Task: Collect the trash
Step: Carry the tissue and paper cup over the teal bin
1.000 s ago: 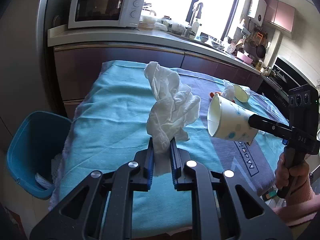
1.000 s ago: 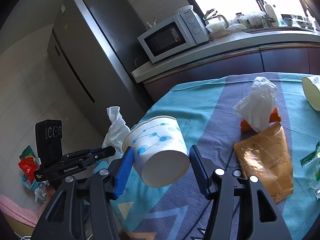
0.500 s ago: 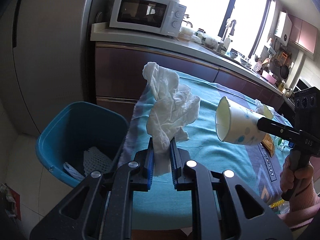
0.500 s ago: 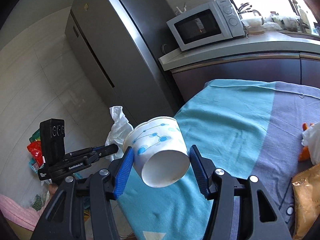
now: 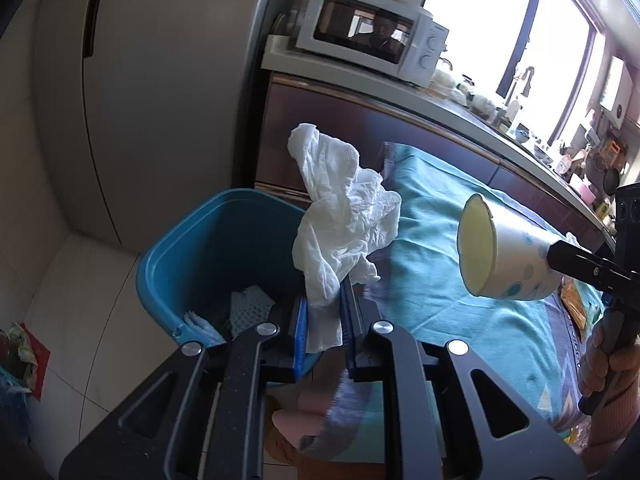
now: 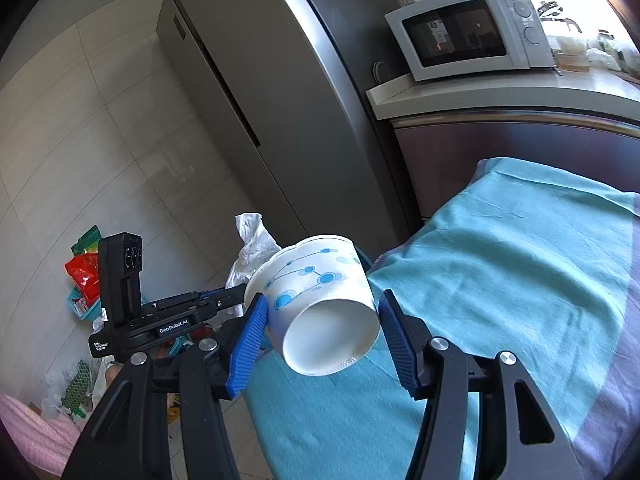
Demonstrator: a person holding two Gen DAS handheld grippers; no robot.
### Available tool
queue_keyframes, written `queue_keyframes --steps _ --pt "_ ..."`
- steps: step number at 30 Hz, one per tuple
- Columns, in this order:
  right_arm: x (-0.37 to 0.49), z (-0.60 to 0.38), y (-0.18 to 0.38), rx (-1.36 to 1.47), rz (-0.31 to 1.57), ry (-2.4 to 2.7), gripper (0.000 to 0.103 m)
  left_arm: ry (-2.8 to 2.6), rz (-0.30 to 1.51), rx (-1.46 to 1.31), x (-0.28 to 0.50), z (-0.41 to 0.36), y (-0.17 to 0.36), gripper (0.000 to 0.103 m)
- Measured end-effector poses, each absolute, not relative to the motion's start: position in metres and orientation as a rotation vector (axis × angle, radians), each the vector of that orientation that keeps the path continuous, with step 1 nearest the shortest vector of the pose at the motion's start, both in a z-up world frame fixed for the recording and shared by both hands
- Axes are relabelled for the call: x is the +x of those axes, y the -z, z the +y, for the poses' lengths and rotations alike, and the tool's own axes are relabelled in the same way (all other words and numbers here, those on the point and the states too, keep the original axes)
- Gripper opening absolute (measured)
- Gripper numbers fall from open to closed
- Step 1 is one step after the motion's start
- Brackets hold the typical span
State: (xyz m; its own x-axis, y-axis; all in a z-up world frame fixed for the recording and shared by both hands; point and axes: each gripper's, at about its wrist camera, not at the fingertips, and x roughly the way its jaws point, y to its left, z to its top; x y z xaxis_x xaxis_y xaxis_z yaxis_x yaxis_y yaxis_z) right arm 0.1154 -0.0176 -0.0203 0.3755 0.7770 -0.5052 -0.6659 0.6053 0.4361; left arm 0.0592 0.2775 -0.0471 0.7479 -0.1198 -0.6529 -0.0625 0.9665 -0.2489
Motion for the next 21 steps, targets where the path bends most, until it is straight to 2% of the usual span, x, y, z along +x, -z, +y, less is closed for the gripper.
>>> queue_keyframes --steps 21 --pt "0.146 0.050 0.029 0.123 0.828 -0.953 0.055 -0.047 0.795 -0.322 0.088 0.304 0.085 0.015"
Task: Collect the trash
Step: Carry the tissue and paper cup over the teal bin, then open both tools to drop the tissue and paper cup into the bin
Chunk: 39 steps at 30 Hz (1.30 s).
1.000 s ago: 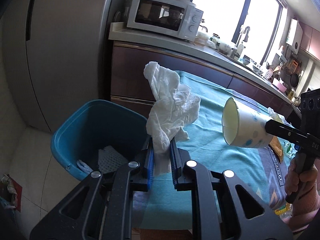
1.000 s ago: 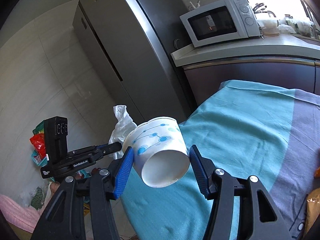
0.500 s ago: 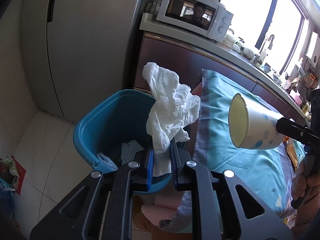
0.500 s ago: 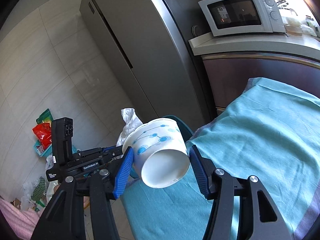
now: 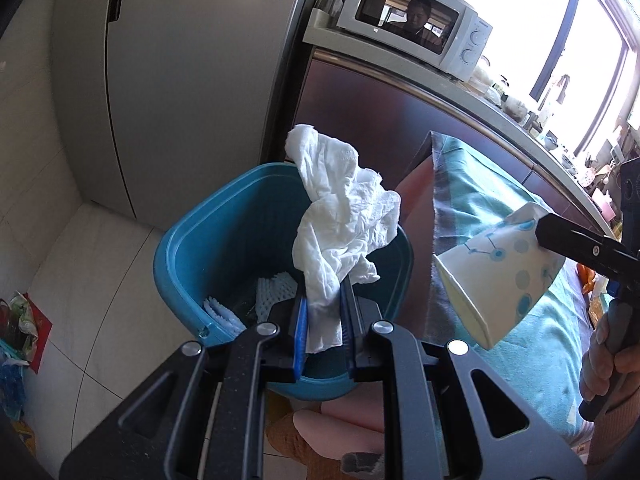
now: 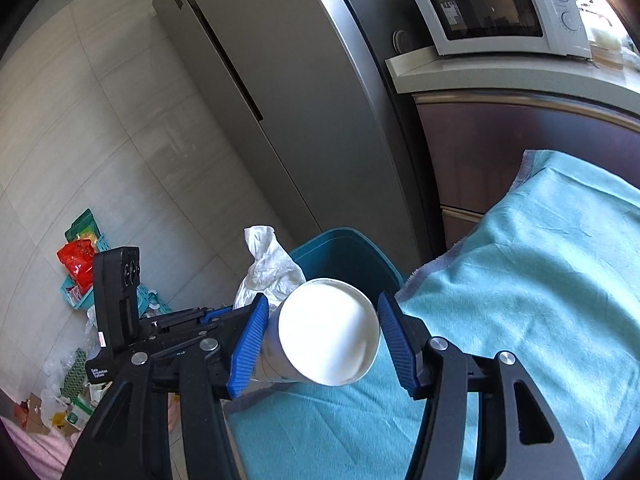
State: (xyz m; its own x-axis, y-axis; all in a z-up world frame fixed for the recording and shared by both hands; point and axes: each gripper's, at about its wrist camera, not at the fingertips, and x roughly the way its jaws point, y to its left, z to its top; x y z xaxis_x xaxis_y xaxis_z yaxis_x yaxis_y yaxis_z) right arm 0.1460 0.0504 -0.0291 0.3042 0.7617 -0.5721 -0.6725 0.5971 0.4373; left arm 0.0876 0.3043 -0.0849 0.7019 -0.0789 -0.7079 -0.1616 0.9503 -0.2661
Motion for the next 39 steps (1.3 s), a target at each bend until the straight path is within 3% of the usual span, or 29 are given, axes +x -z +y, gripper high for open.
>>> queue_keyframes --steps 18,21,30,39 --pt "0.172 0.094 0.051 0.106 0.915 -0.890 0.055 -0.096 0.849 -0.354 0.109 0.314 0.113 0.017" --pt "0.172 0.098 0.055 0.093 0.935 -0.887 0.055 -0.107 0.851 -0.358 0.114 0.317 0.117 0.029" --pt "0.166 0.089 0.053 0.108 0.939 -0.904 0.056 -0.104 0.833 -0.367 0.110 0.316 0.117 0.035" --pt "0.137 0.031 0.031 0.100 0.838 -0.911 0.060 -0.011 0.743 -0.300 0.093 0.280 0.086 0.050"
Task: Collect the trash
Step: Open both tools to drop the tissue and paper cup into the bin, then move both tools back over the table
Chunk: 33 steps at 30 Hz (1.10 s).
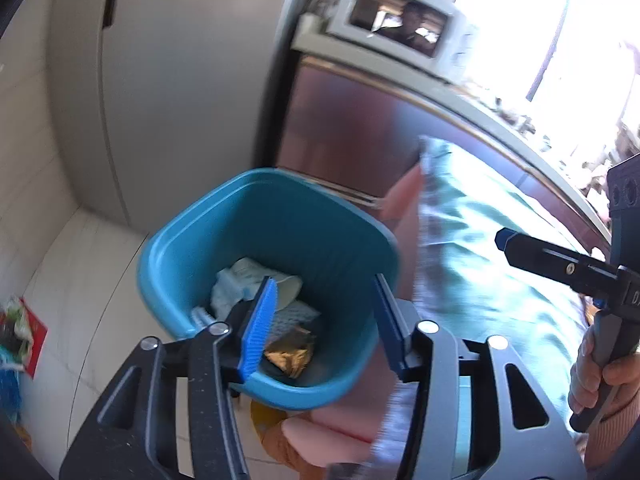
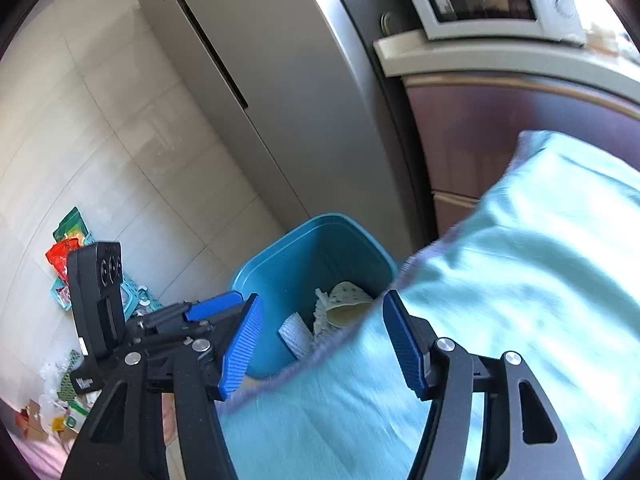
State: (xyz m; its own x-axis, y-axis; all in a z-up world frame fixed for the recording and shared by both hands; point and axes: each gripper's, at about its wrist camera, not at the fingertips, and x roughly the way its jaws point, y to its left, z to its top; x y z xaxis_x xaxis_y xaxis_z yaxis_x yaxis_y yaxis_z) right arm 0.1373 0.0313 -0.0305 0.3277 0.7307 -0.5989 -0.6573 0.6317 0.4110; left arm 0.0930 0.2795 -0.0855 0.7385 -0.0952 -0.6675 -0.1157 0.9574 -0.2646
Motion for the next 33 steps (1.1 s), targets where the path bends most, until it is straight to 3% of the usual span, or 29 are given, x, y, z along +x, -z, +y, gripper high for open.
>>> queue_keyframes --steps 6,18,33 --pt "0.108 -0.033 0.017 0.106 0.758 -0.821 0.063 0.137 0.691 -0.234 0.086 0.226 0.062 0.056" --pt "0.063 -0.180 0.022 0.180 0.699 -0.527 0.063 0.456 0.706 -0.092 0.094 0.079 0.047 0.056" --pt "0.070 -0.338 0.024 0.264 0.624 -0.158 0.063 0.665 0.709 0.061 0.132 -0.078 0.028 0.058"
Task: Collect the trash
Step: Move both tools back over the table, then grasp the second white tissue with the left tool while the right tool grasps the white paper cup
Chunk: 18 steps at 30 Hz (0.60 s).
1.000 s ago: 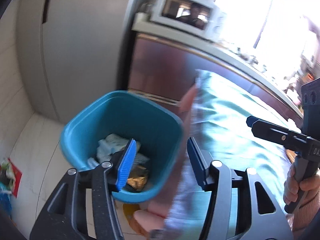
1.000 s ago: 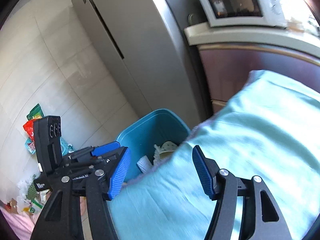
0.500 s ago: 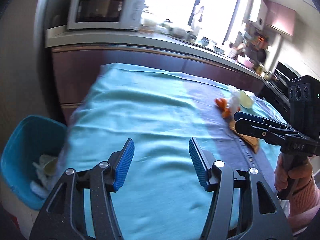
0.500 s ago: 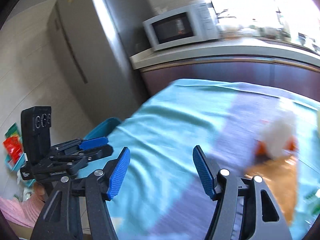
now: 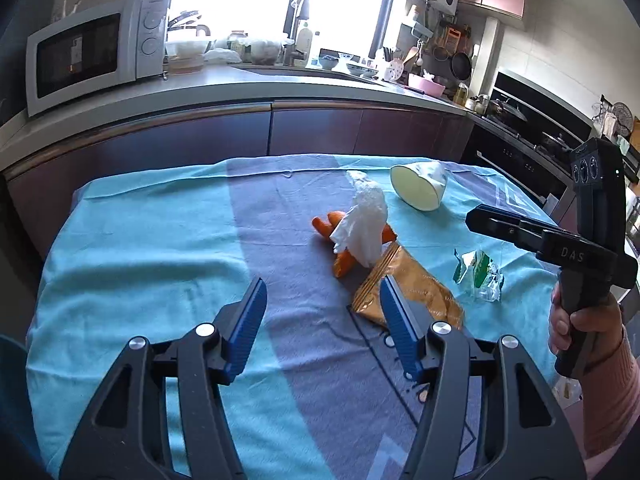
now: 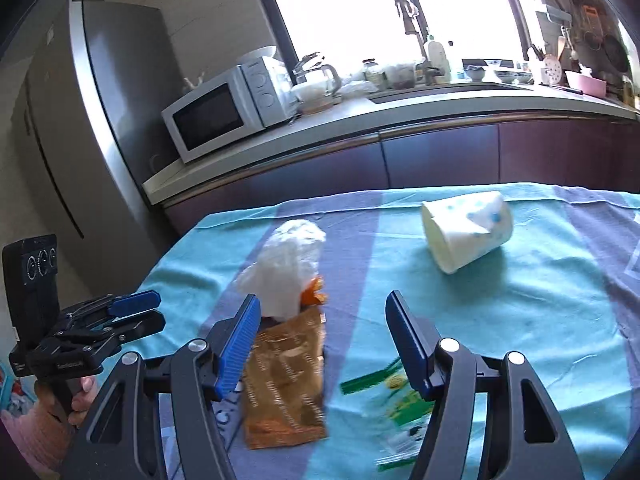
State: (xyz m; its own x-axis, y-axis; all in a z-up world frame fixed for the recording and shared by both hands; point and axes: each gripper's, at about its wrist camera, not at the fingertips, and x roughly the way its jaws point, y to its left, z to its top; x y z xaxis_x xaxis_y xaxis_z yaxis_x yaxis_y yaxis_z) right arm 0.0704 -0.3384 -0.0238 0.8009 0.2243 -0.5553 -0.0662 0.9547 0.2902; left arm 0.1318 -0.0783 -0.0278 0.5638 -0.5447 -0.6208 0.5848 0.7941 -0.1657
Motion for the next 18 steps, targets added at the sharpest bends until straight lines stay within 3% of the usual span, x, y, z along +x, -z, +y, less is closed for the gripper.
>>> queue_keyframes --steps 18 --pt "0.175 -0.458 0.048 0.418 0.699 -0.027 0.069 0.671 0.760 0.136 0.177 -0.153 0.034 0.057"
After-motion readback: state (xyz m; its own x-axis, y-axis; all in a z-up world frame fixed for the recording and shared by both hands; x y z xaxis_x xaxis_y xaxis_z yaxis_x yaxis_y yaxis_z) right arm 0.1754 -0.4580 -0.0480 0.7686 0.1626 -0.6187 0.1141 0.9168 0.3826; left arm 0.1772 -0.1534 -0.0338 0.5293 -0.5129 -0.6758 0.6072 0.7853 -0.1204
